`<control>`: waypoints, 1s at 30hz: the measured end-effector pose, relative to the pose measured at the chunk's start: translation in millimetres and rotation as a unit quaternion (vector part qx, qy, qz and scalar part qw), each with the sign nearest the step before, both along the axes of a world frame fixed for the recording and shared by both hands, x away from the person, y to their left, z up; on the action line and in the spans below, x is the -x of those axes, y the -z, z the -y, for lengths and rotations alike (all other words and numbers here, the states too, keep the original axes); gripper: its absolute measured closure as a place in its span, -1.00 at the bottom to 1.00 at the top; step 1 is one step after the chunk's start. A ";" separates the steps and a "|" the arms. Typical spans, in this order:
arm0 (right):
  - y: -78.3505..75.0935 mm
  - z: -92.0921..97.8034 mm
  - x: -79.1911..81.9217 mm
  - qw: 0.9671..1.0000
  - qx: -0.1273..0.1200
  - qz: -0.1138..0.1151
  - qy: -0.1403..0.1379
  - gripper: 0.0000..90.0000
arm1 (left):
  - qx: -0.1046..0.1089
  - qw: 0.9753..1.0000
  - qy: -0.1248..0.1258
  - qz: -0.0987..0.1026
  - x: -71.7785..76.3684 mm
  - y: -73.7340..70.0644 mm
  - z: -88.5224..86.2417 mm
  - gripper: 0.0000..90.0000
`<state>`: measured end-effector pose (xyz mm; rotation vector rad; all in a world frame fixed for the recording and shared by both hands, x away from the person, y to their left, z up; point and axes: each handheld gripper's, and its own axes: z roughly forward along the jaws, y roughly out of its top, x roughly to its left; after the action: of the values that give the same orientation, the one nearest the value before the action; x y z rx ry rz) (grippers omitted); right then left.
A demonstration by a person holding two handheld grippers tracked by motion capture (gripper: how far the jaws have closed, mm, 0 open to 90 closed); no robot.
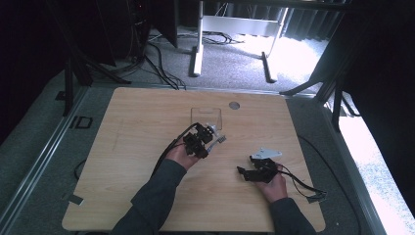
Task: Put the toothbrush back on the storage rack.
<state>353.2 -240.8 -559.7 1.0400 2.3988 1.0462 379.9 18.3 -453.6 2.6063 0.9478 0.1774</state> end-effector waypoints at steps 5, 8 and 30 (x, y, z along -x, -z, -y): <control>0.0 0.0 0.0 1.000 0.000 0.000 0.000 -0.40 | 0.014 1.000 -0.004 0.000 -1.9 -3.3 -3.2 0.83; 0.0 0.0 -0.1 1.000 0.000 0.000 0.000 -0.40 | 0.020 1.000 -0.008 0.003 -2.5 -5.2 -4.8 0.83; 0.0 0.0 -0.1 1.000 0.000 0.000 0.000 -0.40 | 0.073 0.996 -0.025 0.039 -2.0 -20.9 -14.4 0.83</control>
<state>353.3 -240.8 -559.7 1.0389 2.3989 1.0463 381.9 32.7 -432.7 2.4272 0.9614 0.2140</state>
